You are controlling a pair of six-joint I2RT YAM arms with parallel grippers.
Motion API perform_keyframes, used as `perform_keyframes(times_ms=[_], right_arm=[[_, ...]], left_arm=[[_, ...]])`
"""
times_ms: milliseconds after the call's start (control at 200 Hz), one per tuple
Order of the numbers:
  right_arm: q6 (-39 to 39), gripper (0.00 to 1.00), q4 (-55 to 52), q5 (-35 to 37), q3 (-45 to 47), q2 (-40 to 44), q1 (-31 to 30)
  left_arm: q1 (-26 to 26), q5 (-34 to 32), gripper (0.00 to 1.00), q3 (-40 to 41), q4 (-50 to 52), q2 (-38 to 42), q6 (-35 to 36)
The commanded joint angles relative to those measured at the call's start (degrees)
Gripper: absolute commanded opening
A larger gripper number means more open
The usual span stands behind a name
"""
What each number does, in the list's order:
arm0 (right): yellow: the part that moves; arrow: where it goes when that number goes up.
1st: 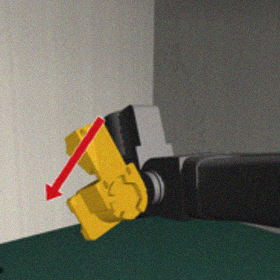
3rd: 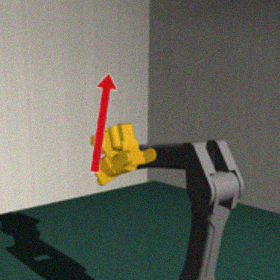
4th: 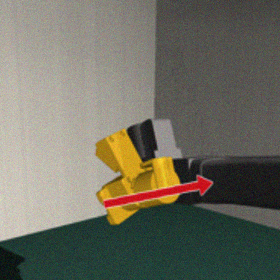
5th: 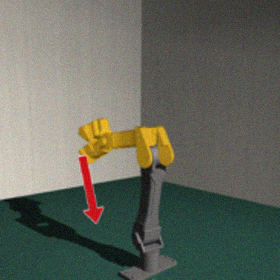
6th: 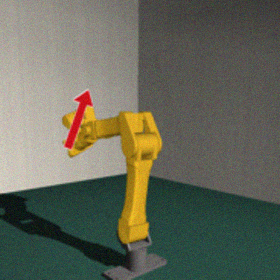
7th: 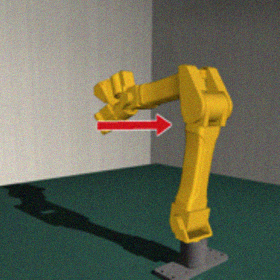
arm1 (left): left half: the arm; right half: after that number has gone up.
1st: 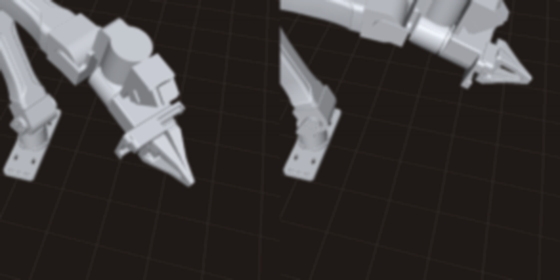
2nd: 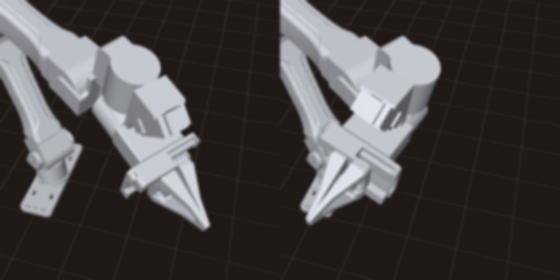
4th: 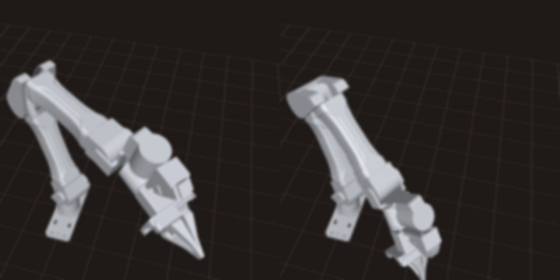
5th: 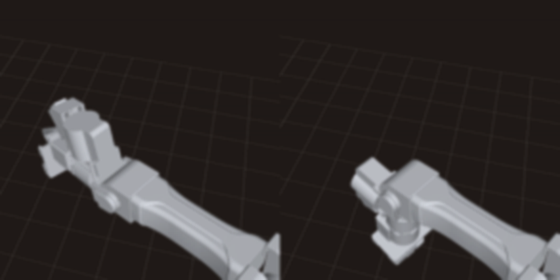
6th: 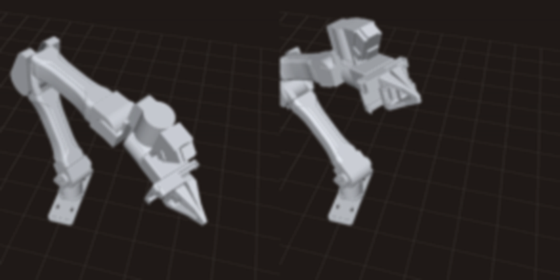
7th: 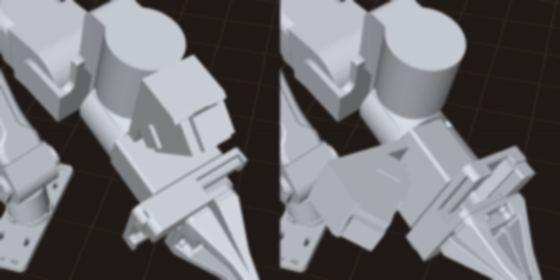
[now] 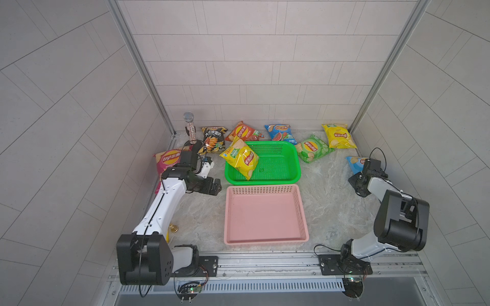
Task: Put the potato chips into the basket
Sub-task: Pick up the potato chip from the center of the board.
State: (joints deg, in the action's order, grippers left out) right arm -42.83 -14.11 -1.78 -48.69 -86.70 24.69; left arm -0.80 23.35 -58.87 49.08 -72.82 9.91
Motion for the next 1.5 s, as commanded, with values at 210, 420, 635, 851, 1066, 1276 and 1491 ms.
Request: perform_keyframes(times_ms=[210,420,635,851,1066,1276,1491], right_arm=[[4.5,0.00,-8.6,3.8,-1.4,14.4,-4.6],[9.3,0.00,-16.5,4.5,-7.0,20.9,-8.7],[12.9,0.00,-22.4,2.4,-13.1,21.8,-14.5],[17.2,0.00,-26.8,3.4,-19.4,20.9,-23.9],[22.6,0.00,-30.6,1.3,-26.8,19.4,-31.2],[27.9,0.00,-34.3,-4.4,-35.3,16.2,-37.2],[34.4,0.00,-36.8,-9.5,-42.5,10.5,-44.3]], left_arm=[[-0.2,0.7,1.00,0.2,-0.1,-0.1,0.0],[-0.2,0.9,1.00,0.2,0.0,-0.4,0.0],[-0.2,1.0,1.00,0.2,0.0,-0.5,0.1],[-0.2,1.1,1.00,0.2,0.0,-0.4,0.1],[-0.2,1.1,1.00,0.2,0.1,-0.4,0.1],[-0.3,1.1,1.00,0.2,0.1,-0.7,0.0],[-0.4,1.7,1.00,-0.3,0.1,-1.2,-0.1]])
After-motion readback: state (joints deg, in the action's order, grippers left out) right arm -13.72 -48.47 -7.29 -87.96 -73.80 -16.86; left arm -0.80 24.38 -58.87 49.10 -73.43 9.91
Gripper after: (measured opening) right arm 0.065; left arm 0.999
